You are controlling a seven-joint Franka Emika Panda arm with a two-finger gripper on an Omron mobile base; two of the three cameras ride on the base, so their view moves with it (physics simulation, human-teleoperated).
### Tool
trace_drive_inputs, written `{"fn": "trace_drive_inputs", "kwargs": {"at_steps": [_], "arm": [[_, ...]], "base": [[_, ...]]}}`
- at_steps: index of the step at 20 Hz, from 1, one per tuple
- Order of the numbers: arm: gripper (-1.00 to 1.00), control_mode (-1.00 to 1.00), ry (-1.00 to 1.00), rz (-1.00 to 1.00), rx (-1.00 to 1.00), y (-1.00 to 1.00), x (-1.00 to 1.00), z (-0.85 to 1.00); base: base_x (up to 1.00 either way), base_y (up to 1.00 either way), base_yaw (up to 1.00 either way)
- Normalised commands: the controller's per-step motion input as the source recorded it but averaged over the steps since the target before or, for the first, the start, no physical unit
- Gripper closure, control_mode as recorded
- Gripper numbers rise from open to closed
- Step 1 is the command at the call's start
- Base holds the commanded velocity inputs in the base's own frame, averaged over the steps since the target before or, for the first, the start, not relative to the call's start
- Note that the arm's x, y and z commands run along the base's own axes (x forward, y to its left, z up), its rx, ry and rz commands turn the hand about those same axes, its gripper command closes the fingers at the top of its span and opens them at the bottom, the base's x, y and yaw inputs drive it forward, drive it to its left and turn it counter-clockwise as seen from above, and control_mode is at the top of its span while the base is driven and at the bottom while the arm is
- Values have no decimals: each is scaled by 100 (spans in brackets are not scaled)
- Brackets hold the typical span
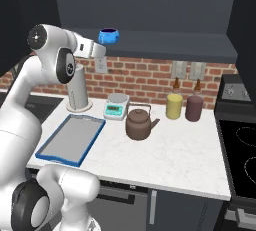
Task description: Pick the kettle from the counter and place it on the tray. Then pick the mug from the cabinet and place it on the tray. Then close the cabinet doors.
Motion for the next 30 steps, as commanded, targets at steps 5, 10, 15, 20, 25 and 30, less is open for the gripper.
{"fn": "trace_drive_inputs", "kwargs": {"at_steps": [5, 10, 15, 20, 25, 30], "arm": [[-100, -100, 0, 0, 0, 0, 0, 0], [-100, -100, 0, 0, 0, 0, 0, 0], [-100, -100, 0, 0, 0, 4, 26, 0], [-100, -100, 0, 0, 0, 1, 32, 0], [-100, -100, 0, 0, 0, 10, 40, 0], [-100, -100, 0, 0, 0, 1, 41, 0]], "base": [[0, 0, 0], [0, 0, 0], [0, 0, 0], [0, 0, 0], [0, 0, 0], [0, 0, 0]]}}
